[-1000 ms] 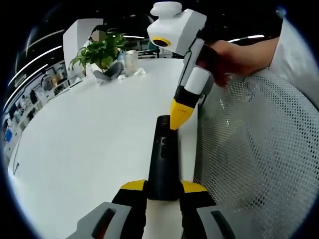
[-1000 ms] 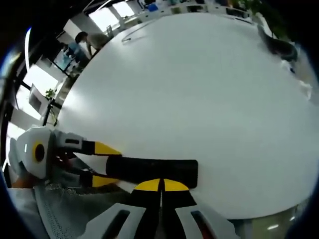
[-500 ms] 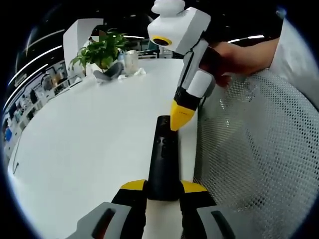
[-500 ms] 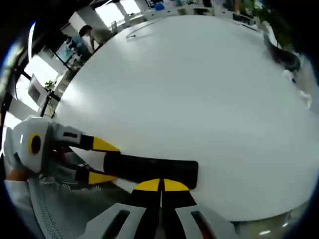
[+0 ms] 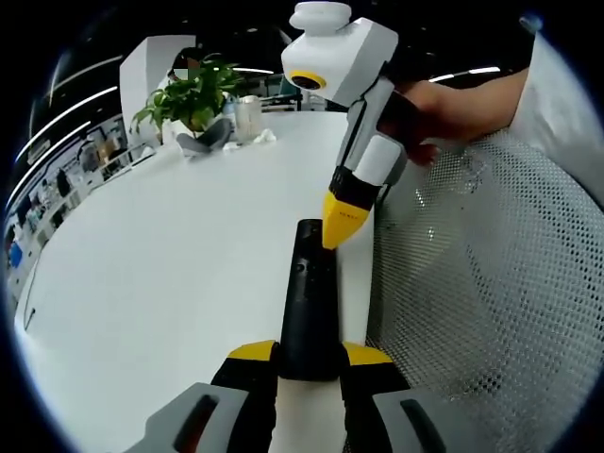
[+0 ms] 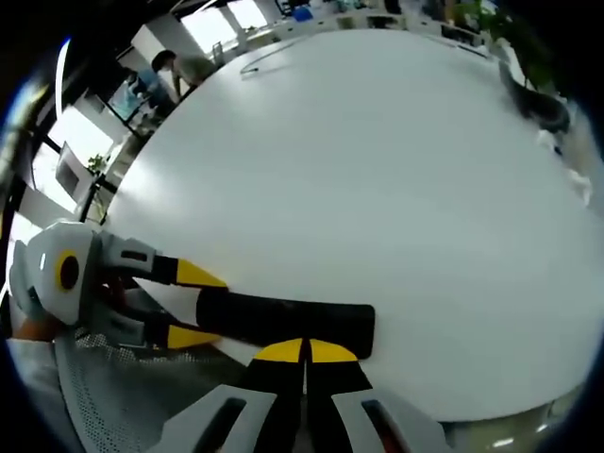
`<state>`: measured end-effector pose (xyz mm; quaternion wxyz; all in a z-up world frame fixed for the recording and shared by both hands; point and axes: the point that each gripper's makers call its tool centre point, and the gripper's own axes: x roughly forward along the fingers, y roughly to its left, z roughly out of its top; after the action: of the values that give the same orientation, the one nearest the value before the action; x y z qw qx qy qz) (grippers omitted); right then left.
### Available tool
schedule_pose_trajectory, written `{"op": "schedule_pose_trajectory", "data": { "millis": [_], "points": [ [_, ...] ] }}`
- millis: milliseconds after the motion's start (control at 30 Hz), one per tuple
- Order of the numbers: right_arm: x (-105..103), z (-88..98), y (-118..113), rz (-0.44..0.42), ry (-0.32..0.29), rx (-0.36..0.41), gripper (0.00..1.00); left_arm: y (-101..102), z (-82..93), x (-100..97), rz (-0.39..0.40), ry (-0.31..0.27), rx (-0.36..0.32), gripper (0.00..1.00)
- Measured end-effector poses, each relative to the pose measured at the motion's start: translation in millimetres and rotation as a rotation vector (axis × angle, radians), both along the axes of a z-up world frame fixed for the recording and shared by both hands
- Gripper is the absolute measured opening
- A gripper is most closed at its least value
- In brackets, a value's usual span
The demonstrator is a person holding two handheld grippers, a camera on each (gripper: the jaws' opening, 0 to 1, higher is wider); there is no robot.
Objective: Press the specified remote control buttons in sequence, fully releasing each button before pressing the next.
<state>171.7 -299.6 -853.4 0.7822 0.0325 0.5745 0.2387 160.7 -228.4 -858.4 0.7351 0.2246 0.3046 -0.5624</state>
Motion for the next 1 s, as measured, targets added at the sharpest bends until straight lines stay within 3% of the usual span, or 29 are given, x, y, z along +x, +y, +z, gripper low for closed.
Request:
{"op": "schedule_pose_trajectory", "data": {
  "millis": [867, 1000],
  "points": [
    [1.5, 0.6, 1.8, 0.007, 0.003, 0.006, 0.00, -0.3, -0.2, -0.4, -0.001, -0.003, -0.006, 0.25],
    [5.0, 4.8, 4.7, -0.013, -0.008, 0.043, 0.00, -0.5, -0.4, -0.3, -0.003, -0.002, -0.005, 0.24]
  ]
}}
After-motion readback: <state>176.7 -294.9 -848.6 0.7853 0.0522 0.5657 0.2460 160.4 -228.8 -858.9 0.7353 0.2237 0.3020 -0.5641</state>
